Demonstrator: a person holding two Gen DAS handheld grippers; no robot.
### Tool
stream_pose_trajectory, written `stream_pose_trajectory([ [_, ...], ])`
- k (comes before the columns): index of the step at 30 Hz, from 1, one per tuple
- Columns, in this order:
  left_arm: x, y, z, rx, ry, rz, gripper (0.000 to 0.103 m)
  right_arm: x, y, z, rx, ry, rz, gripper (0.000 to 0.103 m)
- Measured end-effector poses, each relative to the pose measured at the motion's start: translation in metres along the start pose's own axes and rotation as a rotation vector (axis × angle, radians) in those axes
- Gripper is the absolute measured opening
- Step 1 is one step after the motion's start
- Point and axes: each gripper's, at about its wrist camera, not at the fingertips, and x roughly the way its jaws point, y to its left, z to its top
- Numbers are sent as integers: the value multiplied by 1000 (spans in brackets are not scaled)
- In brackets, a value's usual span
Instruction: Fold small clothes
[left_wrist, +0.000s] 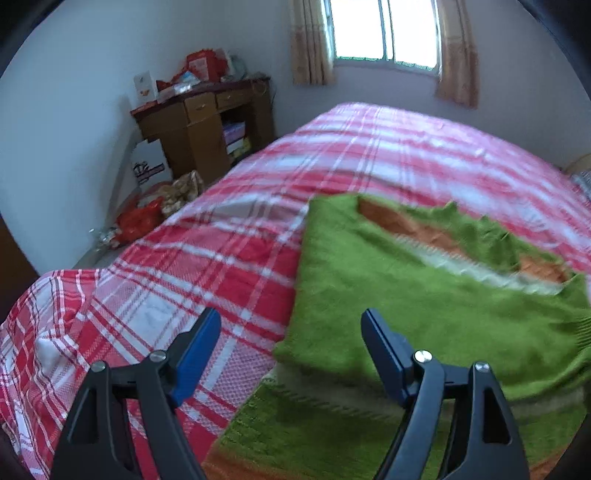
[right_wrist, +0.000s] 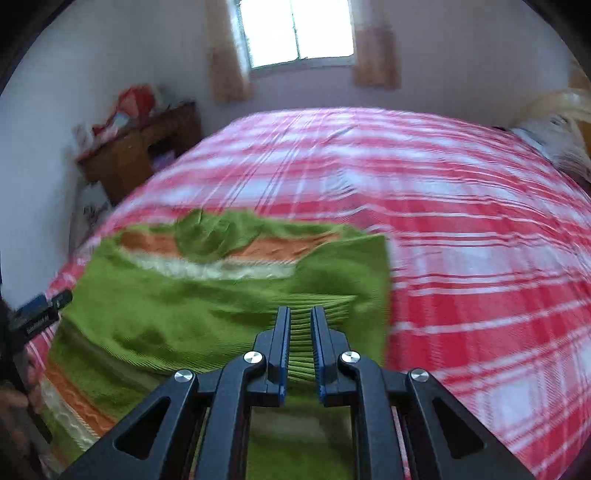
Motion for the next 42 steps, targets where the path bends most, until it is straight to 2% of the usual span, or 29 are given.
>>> stream_pose_trajectory([
  [2, 11, -1, -7, 19, 16, 23, 81, 30, -7, -10, 17, 71, -35, 11],
  [3, 13, 0, -10, 22, 13, 23, 86, 29, -13, -12, 38, 25, -10, 11],
  [6, 17, 10, -8, -43, 35, -1, 96, 29, -18, -11, 72, 31, 0, 11],
  [8, 18, 13, -8, -49, 46, -13, 97, 27, -18, -12, 71, 31, 0, 11],
  [11, 0, 16, -12, -4, 34, -46, 97, 8, -27, -13, 127, 8, 13, 12],
  [13, -23, 25, -21, 45, -2, -88, 97, -29, -30, -23, 129, -52, 34, 12],
  [15, -42, 34, -30, 71, -29, -118, 97, -62, -32, -33, 104, -90, 16, 14],
  [16, -56, 44, -40, 80, -43, -140, 100, -80, -35, -41, 94, -103, 5, 18],
  [17, -63, 50, -44, 82, -49, -152, 101, -99, -38, -53, 90, -110, 1, 35],
  [18, -71, 57, -49, 82, -57, -163, 101, -113, -41, -63, 94, -113, 2, 64],
  [19, -83, 66, -59, 83, -72, -177, 101, -131, -47, -79, 106, -121, 7, 76],
  [20, -91, 73, -67, 84, -82, -184, 101, -144, -50, -92, 115, -128, 16, 83],
  [22, -102, 84, -78, 81, -88, -181, 101, -164, -57, -117, 130, -100, 27, 83],
  [26, -112, 98, -97, 62, -59, -205, 101, -185, -61, -166, 154, 11, 73, 83],
  [30, -118, 104, -108, 53, -46, -213, 101, -190, -44, -208, 111, 93, 99, 80],
  [31, -121, 105, -110, 51, -45, -217, 101, -189, -39, -213, 98, 107, 103, 78],
  [33, -129, 108, -112, 53, -60, -221, 101, -185, -25, -229, 68, 149, 120, 62],
  [34, -136, 107, -112, 56, -77, -224, 101, -182, -23, -234, 64, 171, 125, 59],
  [36, -144, 109, -111, 58, -99, -232, 101, -174, -13, -250, 49, 239, 129, 58],
  [38, -153, 110, -109, 59, -127, -239, 101, -178, -4, -259, 17, 233, 114, 58],
  [42, -162, 117, -106, 52, -157, -236, 101, -183, 2, -268, 56, 272, 204, 58],
])
